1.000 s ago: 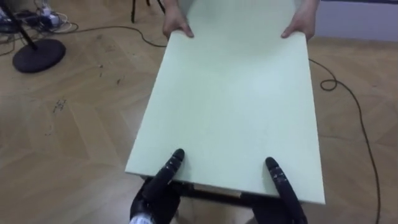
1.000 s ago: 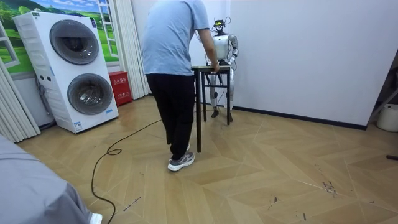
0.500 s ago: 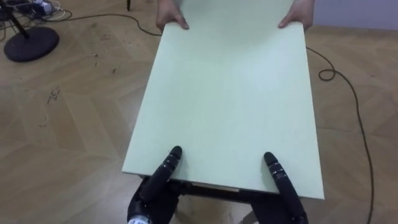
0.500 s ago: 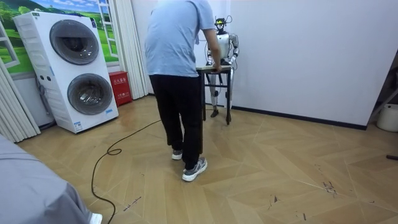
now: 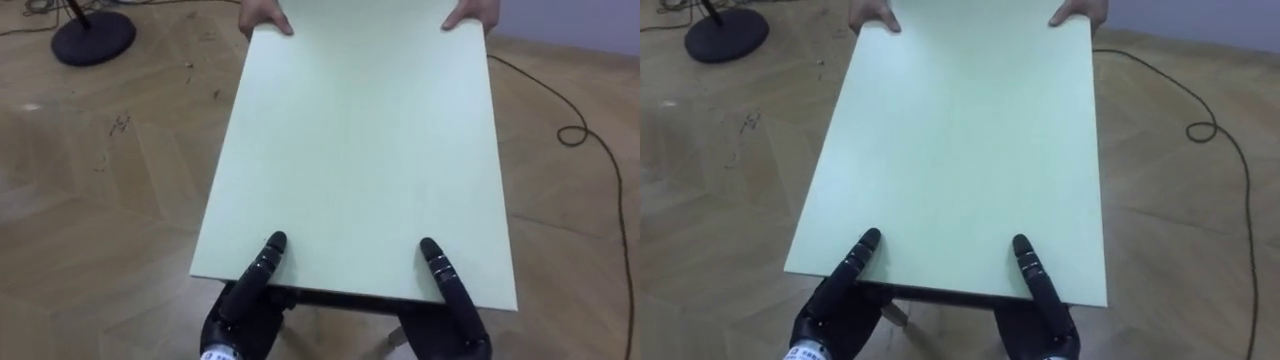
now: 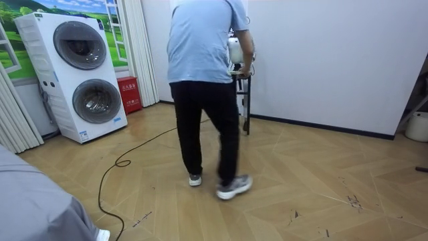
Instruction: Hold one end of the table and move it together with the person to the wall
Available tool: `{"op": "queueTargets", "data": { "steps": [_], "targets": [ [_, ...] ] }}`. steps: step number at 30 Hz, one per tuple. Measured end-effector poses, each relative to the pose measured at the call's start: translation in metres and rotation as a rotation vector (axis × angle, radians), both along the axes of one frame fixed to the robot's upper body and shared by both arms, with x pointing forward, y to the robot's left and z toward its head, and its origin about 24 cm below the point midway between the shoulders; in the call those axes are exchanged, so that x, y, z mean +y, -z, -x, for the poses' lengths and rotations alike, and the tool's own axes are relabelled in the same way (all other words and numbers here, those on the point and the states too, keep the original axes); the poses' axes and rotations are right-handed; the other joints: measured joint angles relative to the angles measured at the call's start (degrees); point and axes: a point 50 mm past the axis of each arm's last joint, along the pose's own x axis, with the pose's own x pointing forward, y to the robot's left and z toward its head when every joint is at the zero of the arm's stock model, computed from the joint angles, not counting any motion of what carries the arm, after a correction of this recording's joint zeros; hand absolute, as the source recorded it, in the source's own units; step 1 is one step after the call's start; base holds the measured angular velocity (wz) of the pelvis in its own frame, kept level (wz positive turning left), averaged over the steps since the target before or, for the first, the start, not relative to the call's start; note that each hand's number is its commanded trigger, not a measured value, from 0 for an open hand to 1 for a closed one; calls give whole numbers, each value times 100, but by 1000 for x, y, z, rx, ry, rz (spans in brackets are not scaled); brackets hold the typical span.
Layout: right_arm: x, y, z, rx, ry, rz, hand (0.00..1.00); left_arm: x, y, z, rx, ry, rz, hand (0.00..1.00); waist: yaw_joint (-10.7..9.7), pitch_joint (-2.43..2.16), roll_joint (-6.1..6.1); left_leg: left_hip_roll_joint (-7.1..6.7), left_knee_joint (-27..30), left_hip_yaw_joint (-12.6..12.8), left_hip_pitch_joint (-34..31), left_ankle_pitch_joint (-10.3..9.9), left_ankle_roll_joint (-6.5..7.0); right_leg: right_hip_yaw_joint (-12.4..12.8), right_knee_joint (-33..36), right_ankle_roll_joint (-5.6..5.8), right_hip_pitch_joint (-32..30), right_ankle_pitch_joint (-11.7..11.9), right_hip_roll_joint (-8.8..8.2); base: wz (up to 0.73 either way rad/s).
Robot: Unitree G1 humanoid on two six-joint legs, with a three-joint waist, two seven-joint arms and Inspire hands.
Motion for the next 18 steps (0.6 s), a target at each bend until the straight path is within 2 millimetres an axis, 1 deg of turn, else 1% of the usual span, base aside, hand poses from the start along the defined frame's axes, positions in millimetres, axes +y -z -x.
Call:
{"op": "queueTargets", "data": {
  "steps": [4,5,6,7,8,9,10,11,12,15,17,18],
  "targets": [
    [-1,0,-1,-3,-5,6,100,0,0,0,3,0,7,100,16,-4,84,-39,26,-60,-110,86,12,-346,7,-25,49,-71,-3,51],
    [-1,0,-1,-3,-6,5,100,-1,0,0,5,0,8,100,4,1,95,-58,-3,-21,-114,135,28,-519,-6,-35,84,-106,-39,64],
    [-2,-1,-2,-5,-8,8,100,-1,1,1,8,-1,12,100,-1,9,110,-41,61,211,-120,118,58,-783,-6,-60,135,-127,-138,61],
    [-2,-1,-2,-5,-10,11,100,-2,1,2,12,-2,15,100,-6,14,113,-14,244,437,-132,8,106,-870,-5,-60,167,-132,-167,60],
    [-3,0,-1,-1,-14,13,100,-2,2,4,19,-4,20,100,-13,15,123,99,729,863,-103,-370,183,-1006,0,-37,250,-154,-204,62],
    [-4,-1,-2,-4,-15,15,100,-3,2,4,20,-3,22,100,-8,20,174,160,949,1032,-71,-601,200,-1118,28,-5,286,-191,-196,59],
    [-4,-2,-3,-10,-17,21,100,-3,1,3,17,-3,23,100,17,29,207,160,940,1034,-71,-638,241,-1132,75,13,285,-222,-184,50],
    [-4,-3,-6,-17,-26,32,100,-1,0,2,14,-3,20,100,29,31,225,118,848,971,-61,-669,291,-1123,116,59,277,-277,-162,45],
    [-3,-5,-9,-24,-29,36,100,0,-2,1,8,-12,21,100,24,22,208,29,641,920,-23,-616,366,-1170,111,82,256,-294,-189,41],
    [-1,-9,-18,-37,-54,42,100,0,-4,-1,5,-33,31,100,92,22,218,-120,379,887,39,-484,430,-1190,202,123,220,-303,-296,23],
    [-1,-10,-20,-40,-58,42,100,0,-4,-2,4,-42,36,100,122,22,213,-161,361,882,37,-476,448,-1173,290,138,224,-308,-333,25],
    [0,-10,-20,-39,-59,41,100,1,-4,-2,4,-42,34,100,127,21,212,-203,361,810,35,-477,460,-1179,409,184,220,-337,-385,32]
  ]
}}
